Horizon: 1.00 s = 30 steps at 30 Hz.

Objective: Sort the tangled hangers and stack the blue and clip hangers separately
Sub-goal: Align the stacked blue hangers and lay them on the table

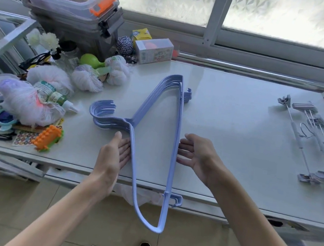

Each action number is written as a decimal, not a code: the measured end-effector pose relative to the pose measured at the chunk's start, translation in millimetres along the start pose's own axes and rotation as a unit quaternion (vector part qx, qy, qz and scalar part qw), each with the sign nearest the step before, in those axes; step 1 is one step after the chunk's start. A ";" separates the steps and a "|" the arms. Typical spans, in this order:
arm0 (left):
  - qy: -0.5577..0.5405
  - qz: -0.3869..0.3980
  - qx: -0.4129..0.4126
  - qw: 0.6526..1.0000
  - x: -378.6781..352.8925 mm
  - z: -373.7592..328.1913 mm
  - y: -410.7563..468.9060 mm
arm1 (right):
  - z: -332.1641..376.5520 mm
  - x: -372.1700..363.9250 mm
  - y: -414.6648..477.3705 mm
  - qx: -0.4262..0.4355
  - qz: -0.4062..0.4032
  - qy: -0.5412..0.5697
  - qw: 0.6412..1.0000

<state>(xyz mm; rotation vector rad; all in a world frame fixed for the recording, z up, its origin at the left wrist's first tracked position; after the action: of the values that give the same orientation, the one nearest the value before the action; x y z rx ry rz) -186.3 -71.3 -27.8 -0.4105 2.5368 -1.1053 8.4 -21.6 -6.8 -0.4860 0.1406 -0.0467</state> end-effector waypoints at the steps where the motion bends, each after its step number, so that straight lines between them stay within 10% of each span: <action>1: -0.005 0.000 -0.001 1.000 -0.6 0.4 0.3 | -0.3 0.2 0.8 0.001 -0.005 -0.001 1.000; 30: -0.021 0.019 -0.043 0.999 -70.3 -29.1 44.2 | 32.4 16.3 59.6 0.030 -0.060 0.002 0.998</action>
<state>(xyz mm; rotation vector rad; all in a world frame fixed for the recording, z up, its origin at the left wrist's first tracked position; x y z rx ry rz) -140.8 3.9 -28.6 -0.4007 2.5499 -0.9659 29.9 44.8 -8.3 -0.4347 0.1138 -0.1687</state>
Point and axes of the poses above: each hand's wrist, its own y-axis towards the middle knuckle, its own x-axis out of the back of the hand, z = x × y, the point moved 1 cm from there along y, towards the middle knuckle, and after that the axes turned 13 degrees about x, right-handed, at the moved point
